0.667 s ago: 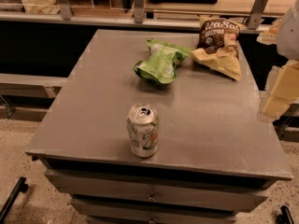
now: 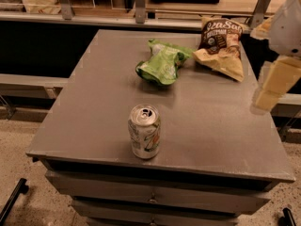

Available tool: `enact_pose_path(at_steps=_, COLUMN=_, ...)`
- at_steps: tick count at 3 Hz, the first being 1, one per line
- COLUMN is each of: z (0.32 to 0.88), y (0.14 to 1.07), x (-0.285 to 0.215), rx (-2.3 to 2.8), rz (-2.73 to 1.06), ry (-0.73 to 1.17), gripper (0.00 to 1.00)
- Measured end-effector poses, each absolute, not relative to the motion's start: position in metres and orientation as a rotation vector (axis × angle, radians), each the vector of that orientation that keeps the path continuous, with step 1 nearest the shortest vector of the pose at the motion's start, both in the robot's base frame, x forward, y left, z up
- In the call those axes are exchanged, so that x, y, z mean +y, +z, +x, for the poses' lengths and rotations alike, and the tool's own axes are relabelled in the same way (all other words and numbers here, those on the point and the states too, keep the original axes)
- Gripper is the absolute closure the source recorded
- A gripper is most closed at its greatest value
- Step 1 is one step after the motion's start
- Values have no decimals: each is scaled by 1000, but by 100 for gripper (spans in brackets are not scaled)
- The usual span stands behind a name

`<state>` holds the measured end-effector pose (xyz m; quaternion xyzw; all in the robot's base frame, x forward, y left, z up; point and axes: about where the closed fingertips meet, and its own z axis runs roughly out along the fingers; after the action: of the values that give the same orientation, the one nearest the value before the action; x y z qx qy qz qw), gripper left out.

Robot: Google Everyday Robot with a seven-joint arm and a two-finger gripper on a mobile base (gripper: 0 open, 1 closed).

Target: Move green rice chip bag near 7up can

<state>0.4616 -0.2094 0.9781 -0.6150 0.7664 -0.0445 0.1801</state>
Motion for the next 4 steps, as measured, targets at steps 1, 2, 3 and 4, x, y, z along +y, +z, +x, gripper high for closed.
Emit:
enact_pose_path(at_steps=1, z=505, y=978, x=-189, rx=2003, rz=-1843, ry=-118, gripper=0)
enact_pose_path(at_steps=2, z=543, y=986, x=-147, rx=1662, rz=-2095, ry=-177, gripper=0)
enact_pose_path(at_steps=3, z=564, y=982, x=-113, rx=1428, rz=-2276, ry=-242, gripper=0)
enact_pose_path(at_steps=4, z=565, y=983, x=-111, rx=1391, rz=-2301, ry=-253, gripper=0)
